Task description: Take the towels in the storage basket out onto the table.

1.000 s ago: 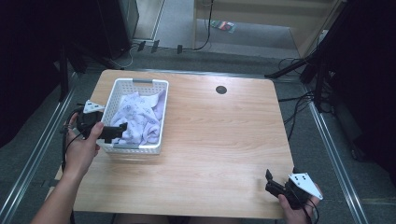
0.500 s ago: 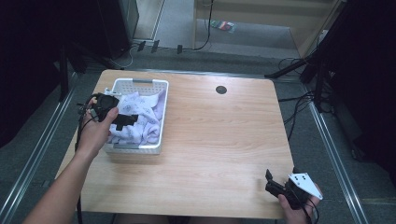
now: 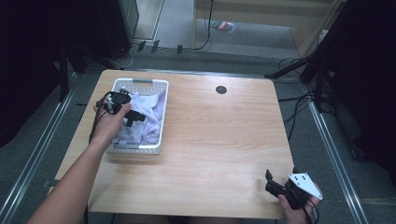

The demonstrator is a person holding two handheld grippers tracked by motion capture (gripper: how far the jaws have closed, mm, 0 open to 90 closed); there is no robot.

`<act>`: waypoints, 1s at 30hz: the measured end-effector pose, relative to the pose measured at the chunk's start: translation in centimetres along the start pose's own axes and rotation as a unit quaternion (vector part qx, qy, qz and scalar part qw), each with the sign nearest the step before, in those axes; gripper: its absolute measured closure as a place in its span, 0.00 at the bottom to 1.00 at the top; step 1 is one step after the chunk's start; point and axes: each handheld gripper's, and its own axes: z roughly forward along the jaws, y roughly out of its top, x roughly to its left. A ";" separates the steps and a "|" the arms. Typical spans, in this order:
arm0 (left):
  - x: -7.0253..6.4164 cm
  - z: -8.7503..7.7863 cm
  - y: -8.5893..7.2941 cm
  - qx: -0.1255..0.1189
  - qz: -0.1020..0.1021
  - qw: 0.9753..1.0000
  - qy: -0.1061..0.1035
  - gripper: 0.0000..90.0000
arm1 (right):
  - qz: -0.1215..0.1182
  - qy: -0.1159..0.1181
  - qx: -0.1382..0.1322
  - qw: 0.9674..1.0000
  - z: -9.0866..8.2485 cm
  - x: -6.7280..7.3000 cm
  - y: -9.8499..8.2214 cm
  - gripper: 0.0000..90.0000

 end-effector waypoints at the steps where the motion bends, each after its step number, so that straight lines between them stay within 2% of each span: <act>1: 0.0 0.0 0.0 0.000 0.000 1.000 0.000 0.00 | 0.000 0.000 0.000 1.000 0.0 0.0 0.0 0.06; 2: -0.1 0.7 0.1 0.016 0.001 1.000 0.002 0.00 | -0.001 0.000 0.000 1.000 0.0 0.0 0.0 0.06; 5: -0.2 1.7 0.1 0.037 -0.003 0.999 0.002 0.00 | 0.001 0.000 -0.001 1.000 0.0 0.0 0.0 0.06; 9: -0.3 2.3 0.2 0.050 0.000 0.999 0.010 0.00 | 0.001 0.000 -0.001 1.000 0.0 0.0 0.0 0.06; 11: -0.6 2.9 0.1 0.068 0.002 0.998 0.009 0.00 | 0.000 0.000 -0.001 1.000 0.0 0.0 0.0 0.06; 13: -0.8 3.7 0.0 0.088 0.009 0.996 0.021 0.00 | 0.000 0.000 -0.001 1.000 0.0 0.0 0.0 0.06; 20: -1.1 4.0 -0.2 0.088 0.015 0.996 0.023 0.00 | -0.002 0.000 -0.002 1.000 0.0 0.0 0.0 0.06; 22: -1.2 4.1 -0.2 0.090 0.024 0.995 0.031 0.00 | -0.002 -0.001 -0.001 1.000 0.0 0.0 0.0 0.06; 25: -1.6 3.8 0.0 0.097 0.026 0.994 0.035 0.09 | -0.001 -0.001 0.000 1.000 0.0 0.0 0.0 0.06; 27: -1.8 3.5 0.1 0.093 0.034 0.994 0.037 0.21 | -0.001 -0.001 -0.001 1.000 0.0 0.0 0.0 0.06; 28: -1.8 3.3 0.1 0.098 0.038 0.994 0.035 0.27 | -0.001 -0.001 0.000 1.000 0.0 0.0 0.0 0.06; 30: -1.9 3.2 0.1 0.093 0.041 0.994 0.040 0.35 | -0.002 -0.001 0.000 1.000 0.0 0.0 0.0 0.06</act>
